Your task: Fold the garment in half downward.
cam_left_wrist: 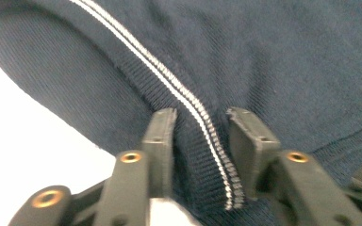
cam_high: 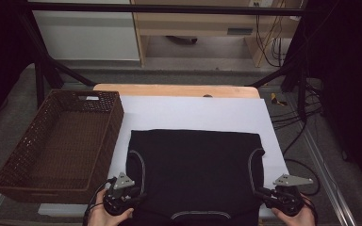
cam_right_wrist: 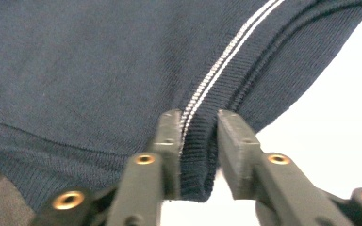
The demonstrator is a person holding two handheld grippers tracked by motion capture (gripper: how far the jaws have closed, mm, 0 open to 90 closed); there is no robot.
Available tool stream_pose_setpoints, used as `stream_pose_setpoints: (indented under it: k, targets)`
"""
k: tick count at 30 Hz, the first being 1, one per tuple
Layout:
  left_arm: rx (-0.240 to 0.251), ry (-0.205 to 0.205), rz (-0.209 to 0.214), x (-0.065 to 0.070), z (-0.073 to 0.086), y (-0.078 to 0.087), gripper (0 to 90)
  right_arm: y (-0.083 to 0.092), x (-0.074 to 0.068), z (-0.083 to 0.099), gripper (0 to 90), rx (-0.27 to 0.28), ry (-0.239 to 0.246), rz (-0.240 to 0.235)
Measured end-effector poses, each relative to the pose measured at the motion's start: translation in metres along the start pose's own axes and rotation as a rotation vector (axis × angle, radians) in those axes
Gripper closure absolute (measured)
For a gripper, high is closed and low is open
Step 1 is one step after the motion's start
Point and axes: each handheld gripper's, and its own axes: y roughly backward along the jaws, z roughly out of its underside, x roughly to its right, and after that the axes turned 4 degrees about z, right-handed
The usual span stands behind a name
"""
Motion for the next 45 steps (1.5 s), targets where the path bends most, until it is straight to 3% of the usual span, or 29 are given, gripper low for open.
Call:
stream_pose_setpoints:
  k: [2,5,11,15,17,20,23,30,36,40,45]
  targets:
    - [-0.001,-0.003,0.001,0.002,0.000,0.001,70.1,0.000,-0.001,0.000,79.6,0.001,0.004,-0.004]
    - [-0.005,-0.024,0.000,0.003,0.000,0.003,77.3,0.000,-0.002,-0.001,83.1,-0.003,0.001,-0.014]
    - [0.035,-0.028,-0.010,-0.007,0.002,0.030,79.2,0.011,-0.005,-0.004,83.4,0.024,-0.005,-0.036]
    - [0.026,-0.063,-0.031,-0.007,0.001,0.024,77.4,0.010,-0.010,-0.003,79.2,-0.027,-0.003,-0.045]
    - [0.036,-0.071,-0.046,-0.006,-0.003,0.019,72.1,0.006,-0.010,-0.001,72.2,-0.034,-0.006,-0.039]
    - [0.074,-0.091,-0.071,-0.004,-0.012,0.014,60.7,0.006,-0.008,-0.004,57.3,0.009,-0.007,-0.024]
    - [0.113,-0.091,-0.063,-0.007,-0.024,0.011,49.2,0.005,-0.004,-0.011,46.1,0.092,-0.008,-0.016]
    - [0.171,-0.080,-0.009,-0.020,-0.046,0.002,31.6,-0.009,0.009,-0.032,27.5,0.162,-0.016,0.017]
    - [0.236,-0.052,0.032,-0.028,-0.060,-0.006,19.1,-0.020,0.015,-0.048,18.4,0.206,-0.033,0.044]
    - [0.264,-0.045,0.035,-0.033,-0.070,-0.011,8.5,-0.024,0.020,-0.058,13.1,0.223,-0.059,0.052]
    - [0.256,-0.046,0.000,-0.039,-0.082,-0.017,3.4,-0.032,0.026,-0.066,9.4,0.233,-0.073,0.052]
